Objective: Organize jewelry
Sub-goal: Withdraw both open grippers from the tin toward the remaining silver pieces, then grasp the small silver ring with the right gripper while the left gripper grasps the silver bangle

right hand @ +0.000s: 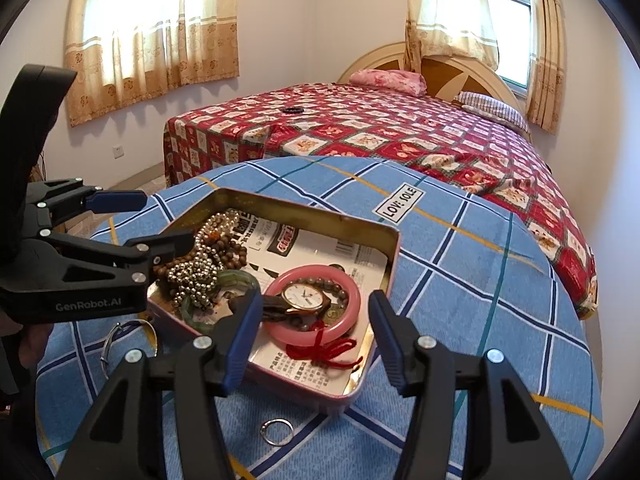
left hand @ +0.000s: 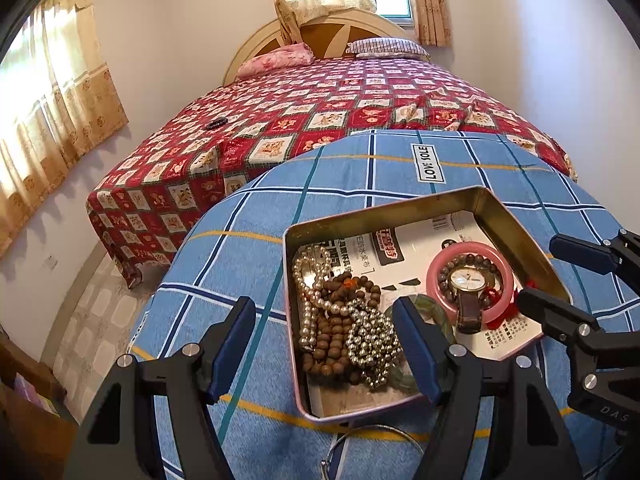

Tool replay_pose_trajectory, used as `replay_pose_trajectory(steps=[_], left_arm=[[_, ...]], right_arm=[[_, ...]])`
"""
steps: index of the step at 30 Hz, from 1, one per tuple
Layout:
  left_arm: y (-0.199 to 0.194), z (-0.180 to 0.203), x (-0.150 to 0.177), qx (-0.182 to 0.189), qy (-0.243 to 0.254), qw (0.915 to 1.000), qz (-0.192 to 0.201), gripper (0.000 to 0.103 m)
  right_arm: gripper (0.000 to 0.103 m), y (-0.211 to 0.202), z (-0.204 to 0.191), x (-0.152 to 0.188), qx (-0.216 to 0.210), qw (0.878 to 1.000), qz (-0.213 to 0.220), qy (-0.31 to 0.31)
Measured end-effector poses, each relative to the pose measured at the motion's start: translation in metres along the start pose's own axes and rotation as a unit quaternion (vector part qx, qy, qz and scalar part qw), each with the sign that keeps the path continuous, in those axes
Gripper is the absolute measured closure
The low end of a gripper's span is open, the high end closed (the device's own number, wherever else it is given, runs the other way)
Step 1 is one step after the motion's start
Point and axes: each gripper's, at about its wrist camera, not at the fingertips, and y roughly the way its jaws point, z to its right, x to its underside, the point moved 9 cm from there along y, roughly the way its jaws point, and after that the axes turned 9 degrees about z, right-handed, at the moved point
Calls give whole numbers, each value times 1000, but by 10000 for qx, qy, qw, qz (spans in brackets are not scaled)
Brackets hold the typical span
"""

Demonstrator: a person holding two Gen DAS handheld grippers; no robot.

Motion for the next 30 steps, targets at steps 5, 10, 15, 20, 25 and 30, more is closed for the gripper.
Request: replay_pose_trajectory(steps=[5, 10, 15, 20, 25, 30], left_arm=[[-7, 0, 3, -36, 34, 10000, 11, 32], [-15, -2, 14, -15, -30, 10000, -71, 32], [-28, -6, 29, -37, -24, 10000, -83, 32], [-36, -13, 42, -124, -75, 9998, -112, 32], [-44, -20, 62, -172, -112, 9995, -225, 32], [-44, -20, 78, -178, -154, 9991, -360, 32]], right_arm=[[45, -5, 1, 5, 12, 10000, -24, 71], [45, -12, 3, 12, 50, 9999, -63, 129], [40, -24, 11, 20, 138, 9996, -70, 227], [39, -28, 14, 31, 206, 9992, -187, 295], [39, -31, 11, 42, 187, 9989, -282, 320], [39, -29, 3, 53, 131, 9987, -411, 259]])
